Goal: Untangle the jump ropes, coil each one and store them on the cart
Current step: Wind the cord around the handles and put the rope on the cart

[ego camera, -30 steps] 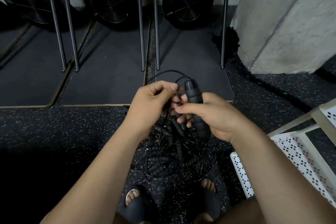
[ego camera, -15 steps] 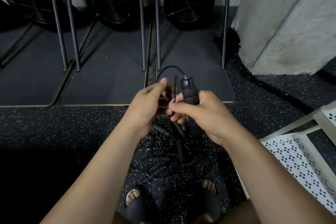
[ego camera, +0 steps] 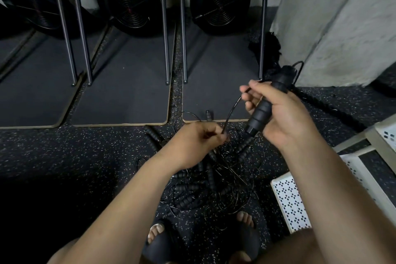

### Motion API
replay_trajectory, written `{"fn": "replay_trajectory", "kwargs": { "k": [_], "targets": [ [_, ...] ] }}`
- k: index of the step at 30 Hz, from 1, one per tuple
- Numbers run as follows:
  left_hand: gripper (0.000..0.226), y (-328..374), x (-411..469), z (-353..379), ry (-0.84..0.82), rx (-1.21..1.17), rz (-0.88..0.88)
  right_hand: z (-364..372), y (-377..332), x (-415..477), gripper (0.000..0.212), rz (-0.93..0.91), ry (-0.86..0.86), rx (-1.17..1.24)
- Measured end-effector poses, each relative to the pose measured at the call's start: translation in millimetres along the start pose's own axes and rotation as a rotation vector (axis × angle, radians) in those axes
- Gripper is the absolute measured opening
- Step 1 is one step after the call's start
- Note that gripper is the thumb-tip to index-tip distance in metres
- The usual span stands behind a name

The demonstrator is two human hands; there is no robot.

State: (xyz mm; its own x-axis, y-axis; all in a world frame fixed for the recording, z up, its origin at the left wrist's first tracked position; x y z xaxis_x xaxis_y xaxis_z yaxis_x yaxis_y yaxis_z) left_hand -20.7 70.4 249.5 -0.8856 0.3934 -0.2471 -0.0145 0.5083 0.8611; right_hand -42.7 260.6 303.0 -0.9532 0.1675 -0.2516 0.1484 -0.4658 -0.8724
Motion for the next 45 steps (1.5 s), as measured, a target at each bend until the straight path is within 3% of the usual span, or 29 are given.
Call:
{"fn": "replay_trajectory", "kwargs": {
  "k": [3,6,12,15,20,25,30,35,40,45],
  "targets": [
    [0.018,-0.7,-0.5,-1.6,0.004,0.020,0.012,-3.2,5.2,3.1,0.012,0.049,-0.010,-0.032],
    [0.018,8.7,-1.8,-10.8,0.085,-0.081,0.085,-0.3,15.1,-1.1,0.022,0.129,-0.080,-0.258],
    [0.015,12.9,-2.6,-35.2,0.328,-0.436,0.127,26.1,44.3,-27.2,0.020,0.279,-0.389,-0.597],
    [0.013,6.0,-0.5,-40.6,0.376,-0.586,0.079,35.4,55.7,-32.1,0.018,0.247,-0.450,-0.660],
    [0.024,1.5,1.4,-46.2,0.431,-0.738,0.020,37.4,63.7,-30.2,0.016,0.081,-0.408,-0.901],
    [0.015,5.2,0.4,-44.8,0.429,-0.738,0.007,42.3,60.0,-30.9,0.034,-0.023,-0.357,-0.930],
    [0.011,2.6,2.1,-41.0,0.438,-0.692,0.022,44.0,51.3,-31.1,0.015,-0.026,-0.309,-0.805],
    [0.013,15.5,-3.5,-33.6,0.460,-0.439,0.138,37.5,35.3,-24.1,0.013,0.136,-0.204,-0.288],
    [0.012,27.3,-6.7,-19.0,0.272,-0.396,0.187,26.4,27.4,-15.2,0.015,0.191,-0.127,-0.095],
    [0.017,30.4,-10.6,-10.2,0.131,-0.413,0.146,18.6,20.0,-11.2,0.017,0.166,-0.088,-0.075]
  ]
}}
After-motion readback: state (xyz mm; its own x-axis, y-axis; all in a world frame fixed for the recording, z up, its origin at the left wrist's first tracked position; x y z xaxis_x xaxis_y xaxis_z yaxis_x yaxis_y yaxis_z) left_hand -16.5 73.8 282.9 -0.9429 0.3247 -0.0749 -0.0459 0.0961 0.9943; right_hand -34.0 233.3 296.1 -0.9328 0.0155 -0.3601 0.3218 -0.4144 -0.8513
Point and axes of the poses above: each hand's wrist, its own x-axis towards the middle knuckle, its own z-axis out of the palm, y = z × x, the point moved 5 cm from there along x, towards the middle knuckle, and after that the axes turned 2 degrees about -z, right-handed, at the moved point
